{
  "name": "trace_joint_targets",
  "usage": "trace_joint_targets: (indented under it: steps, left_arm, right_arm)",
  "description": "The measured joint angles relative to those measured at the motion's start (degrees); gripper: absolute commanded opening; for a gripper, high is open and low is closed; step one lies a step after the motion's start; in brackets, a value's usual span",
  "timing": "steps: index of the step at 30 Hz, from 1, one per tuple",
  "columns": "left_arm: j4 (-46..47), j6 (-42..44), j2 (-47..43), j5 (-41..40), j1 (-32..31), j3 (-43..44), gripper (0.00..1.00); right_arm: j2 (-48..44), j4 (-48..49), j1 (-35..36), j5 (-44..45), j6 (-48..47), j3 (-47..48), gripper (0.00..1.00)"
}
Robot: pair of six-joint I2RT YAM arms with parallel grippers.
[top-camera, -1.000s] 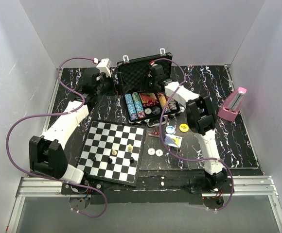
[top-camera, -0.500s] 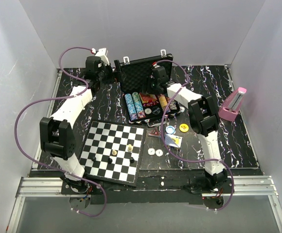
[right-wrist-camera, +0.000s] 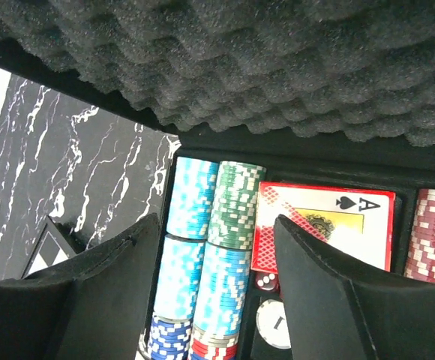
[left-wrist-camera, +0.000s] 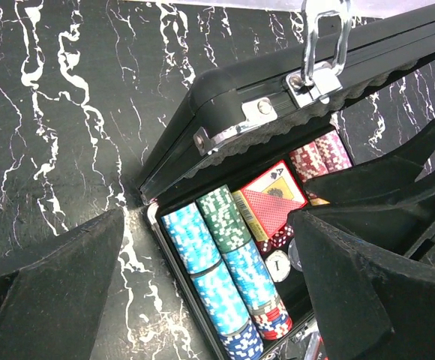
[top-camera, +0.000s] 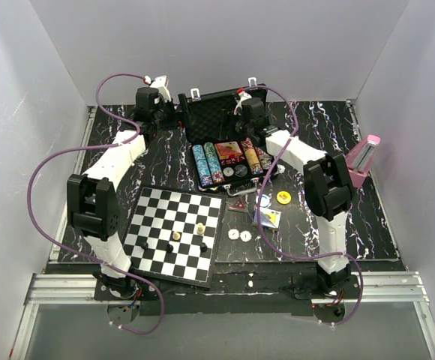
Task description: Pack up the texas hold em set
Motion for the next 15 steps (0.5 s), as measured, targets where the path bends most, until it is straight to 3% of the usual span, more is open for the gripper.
trace_joint_targets:
  steps: [5,15]
  left_arm:
    - [0.94,-0.2,-0.02,0.07,0.0,-0.07,0.98]
    - [1.86,-0.44,-5.16,0.0,0.02,-4.63,0.98]
  right_arm:
    - [-0.11,1.25,0.35,-1.53,1.57,-2.01,0.61]
    - [3.67,0.28,0.81,-3.19,6.93,-2.62,0.61]
